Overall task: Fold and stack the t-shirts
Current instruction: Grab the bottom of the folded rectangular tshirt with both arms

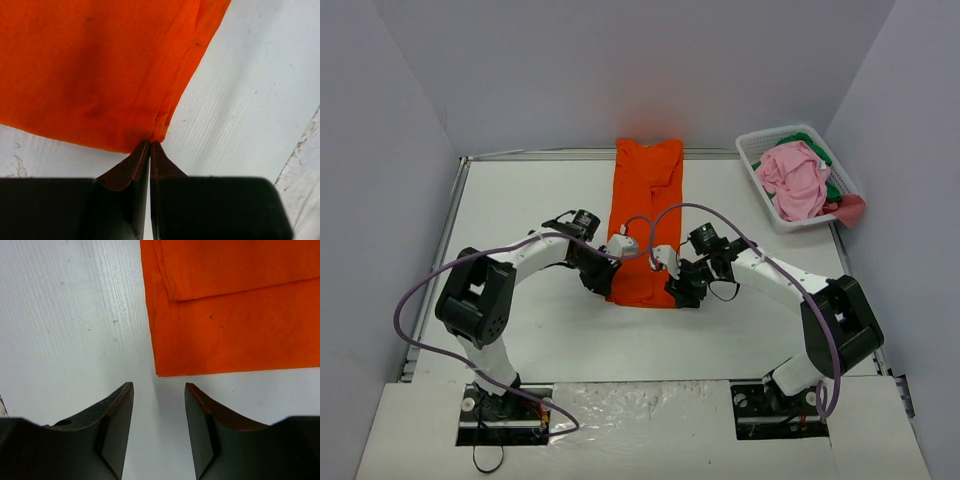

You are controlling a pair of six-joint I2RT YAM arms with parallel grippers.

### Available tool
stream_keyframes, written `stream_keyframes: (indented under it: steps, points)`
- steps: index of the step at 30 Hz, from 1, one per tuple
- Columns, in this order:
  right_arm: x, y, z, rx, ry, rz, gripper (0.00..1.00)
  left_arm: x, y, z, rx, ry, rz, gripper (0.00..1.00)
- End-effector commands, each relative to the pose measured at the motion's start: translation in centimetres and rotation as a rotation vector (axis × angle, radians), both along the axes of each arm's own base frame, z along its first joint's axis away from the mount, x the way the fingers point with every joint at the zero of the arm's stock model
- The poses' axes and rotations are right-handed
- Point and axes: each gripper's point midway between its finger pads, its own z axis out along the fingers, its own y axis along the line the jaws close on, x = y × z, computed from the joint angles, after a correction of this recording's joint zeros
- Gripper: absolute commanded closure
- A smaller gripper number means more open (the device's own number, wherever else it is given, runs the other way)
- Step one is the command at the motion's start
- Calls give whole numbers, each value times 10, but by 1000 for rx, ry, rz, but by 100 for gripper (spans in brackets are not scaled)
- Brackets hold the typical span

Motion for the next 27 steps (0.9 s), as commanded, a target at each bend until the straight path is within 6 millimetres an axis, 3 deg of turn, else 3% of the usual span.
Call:
stream_keyframes:
  steps: [1, 16, 27]
  points:
    - [-8, 3, -4, -3, 26, 37, 59, 8, -3, 16, -62, 32, 26, 98]
    - [-11, 11, -34, -135, 39, 90, 55, 9, 1, 11, -57, 41, 29, 97]
    - [-2, 11, -19, -157, 5, 77, 56, 6, 3, 10, -49, 39, 22, 98]
